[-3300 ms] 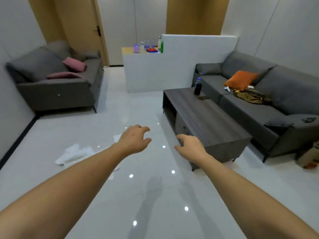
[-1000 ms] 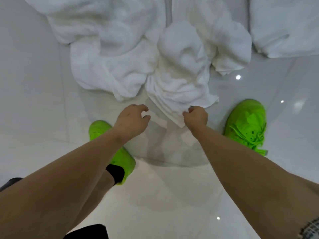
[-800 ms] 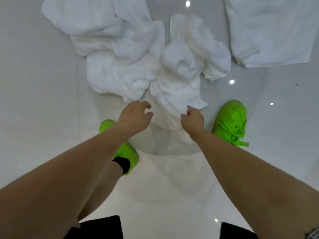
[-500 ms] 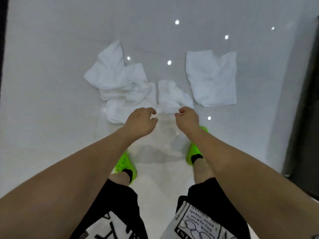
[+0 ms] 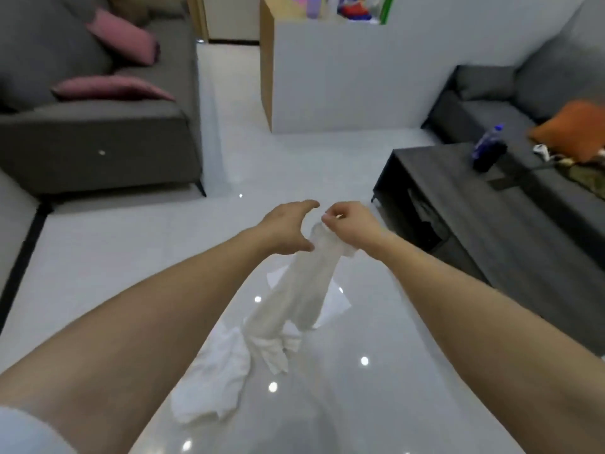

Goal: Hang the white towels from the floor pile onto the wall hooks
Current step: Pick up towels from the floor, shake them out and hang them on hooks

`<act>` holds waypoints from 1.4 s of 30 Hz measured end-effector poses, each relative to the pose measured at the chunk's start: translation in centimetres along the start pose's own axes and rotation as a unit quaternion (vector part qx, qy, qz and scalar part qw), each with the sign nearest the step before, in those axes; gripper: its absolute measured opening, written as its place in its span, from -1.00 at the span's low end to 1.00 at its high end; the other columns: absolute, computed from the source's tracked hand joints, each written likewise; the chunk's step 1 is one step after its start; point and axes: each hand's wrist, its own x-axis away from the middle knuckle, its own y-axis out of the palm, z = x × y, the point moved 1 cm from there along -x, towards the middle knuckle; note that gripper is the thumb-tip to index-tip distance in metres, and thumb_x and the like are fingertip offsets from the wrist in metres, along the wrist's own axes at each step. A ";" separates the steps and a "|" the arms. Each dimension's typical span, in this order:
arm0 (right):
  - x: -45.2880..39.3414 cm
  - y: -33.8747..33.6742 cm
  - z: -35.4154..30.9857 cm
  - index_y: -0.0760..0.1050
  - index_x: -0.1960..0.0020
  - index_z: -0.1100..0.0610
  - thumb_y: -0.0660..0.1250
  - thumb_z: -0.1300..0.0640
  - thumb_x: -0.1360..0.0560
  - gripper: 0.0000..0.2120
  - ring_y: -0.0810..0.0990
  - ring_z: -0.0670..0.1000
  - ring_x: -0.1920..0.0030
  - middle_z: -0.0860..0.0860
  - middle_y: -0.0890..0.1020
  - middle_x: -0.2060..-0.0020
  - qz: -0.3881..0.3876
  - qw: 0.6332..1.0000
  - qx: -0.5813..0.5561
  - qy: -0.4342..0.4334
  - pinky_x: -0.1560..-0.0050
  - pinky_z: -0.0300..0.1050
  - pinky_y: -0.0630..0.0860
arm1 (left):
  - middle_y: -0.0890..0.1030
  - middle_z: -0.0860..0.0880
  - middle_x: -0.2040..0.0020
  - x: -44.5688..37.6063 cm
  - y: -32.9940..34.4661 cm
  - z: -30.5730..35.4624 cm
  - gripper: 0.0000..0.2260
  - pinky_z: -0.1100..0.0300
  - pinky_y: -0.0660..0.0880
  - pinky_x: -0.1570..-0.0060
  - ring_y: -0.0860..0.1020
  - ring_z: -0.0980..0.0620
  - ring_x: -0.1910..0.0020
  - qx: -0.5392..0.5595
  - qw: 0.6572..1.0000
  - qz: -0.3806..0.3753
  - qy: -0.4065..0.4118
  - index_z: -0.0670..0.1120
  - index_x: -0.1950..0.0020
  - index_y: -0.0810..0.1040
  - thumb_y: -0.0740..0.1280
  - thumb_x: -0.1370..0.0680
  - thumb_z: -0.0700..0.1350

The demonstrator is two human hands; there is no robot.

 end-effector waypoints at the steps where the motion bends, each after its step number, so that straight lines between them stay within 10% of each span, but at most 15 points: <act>1: 0.8 -2.6 -1.1 0.62 0.15 0.03 0.33 -0.07 -0.52 -0.80 0.57 -0.10 0.32 -0.12 0.62 0.31 -0.002 1.000 -0.014 -0.013 0.44 -0.30 0.42 | 0.42 0.05 -0.39 -0.2 -0.8 2.5 -0.22 0.16 0.43 -0.18 0.41 -0.02 -0.31 0.024 1.000 -0.003 0.011 0.13 -0.50 0.23 0.53 -0.35 -0.01; 9: 9.9 -24.0 2.3 0.64 0.09 0.11 0.59 -0.08 -0.27 -0.66 0.63 -0.03 0.25 0.01 0.67 0.25 0.004 0.990 -0.096 -0.102 0.26 -0.14 0.48 | 0.62 0.05 0.27 -0.5 -1.5 22.9 -0.87 0.12 0.55 0.21 0.60 0.04 0.22 0.185 0.973 0.129 0.049 0.01 0.21 0.63 0.46 -0.36 0.05; 15: 14.5 -32.3 9.3 0.61 -0.02 0.25 0.35 0.28 -0.52 -0.89 0.62 0.06 0.11 0.14 0.66 0.12 0.088 0.972 -0.192 -0.105 0.08 -0.05 0.56 | 0.68 -0.06 0.12 -1.5 -1.0 33.8 -0.75 0.06 0.62 0.10 0.66 -0.02 0.12 0.217 0.968 0.096 0.088 -0.03 0.10 0.66 0.54 -0.31 0.05; 24: 17.5 -41.8 16.3 0.63 0.15 0.20 0.46 0.01 -0.48 -0.77 0.65 -0.01 0.29 0.06 0.70 0.26 0.144 0.955 -0.240 -0.102 0.31 -0.14 0.55 | 0.70 -0.09 0.04 -7.1 4.3 46.7 -0.88 -0.08 0.60 -0.06 0.66 -0.11 0.02 0.262 0.958 0.007 0.113 -0.06 0.02 0.68 0.38 -0.52 -0.08; 31: 15.2 -49.6 23.0 0.64 0.03 0.24 0.56 0.04 -0.35 -0.68 0.68 0.22 0.03 0.20 0.70 0.08 0.135 0.975 -0.161 -0.068 -0.06 0.14 0.60 | 0.70 -0.06 0.11 -14.1 7.8 55.1 -0.82 0.14 0.59 0.19 0.67 0.03 0.15 0.213 0.947 -0.109 0.215 -0.05 0.05 0.68 0.46 -0.47 0.04; 37: 10.0 -58.1 27.7 0.66 0.02 0.21 0.65 0.11 -0.22 -0.61 0.70 0.16 0.06 0.14 0.72 0.08 0.076 0.992 -0.100 -0.006 -0.02 0.11 0.63 | 0.68 0.07 0.34 -23.9 8.0 60.3 -0.90 0.35 0.49 0.46 0.64 0.18 0.37 0.250 0.946 -0.037 0.204 -0.07 0.19 0.66 0.46 -0.49 -0.07; 42: 4.6 -65.4 32.2 0.66 0.12 0.23 0.58 0.14 -0.33 -0.79 0.72 0.11 0.16 0.11 0.73 0.18 0.116 0.992 -0.050 0.025 0.04 0.07 0.65 | 0.62 0.04 0.26 -32.2 6.0 61.3 -0.83 0.28 0.49 0.32 0.57 0.10 0.28 0.207 0.962 0.081 0.157 -0.04 0.13 0.67 0.44 -0.48 0.05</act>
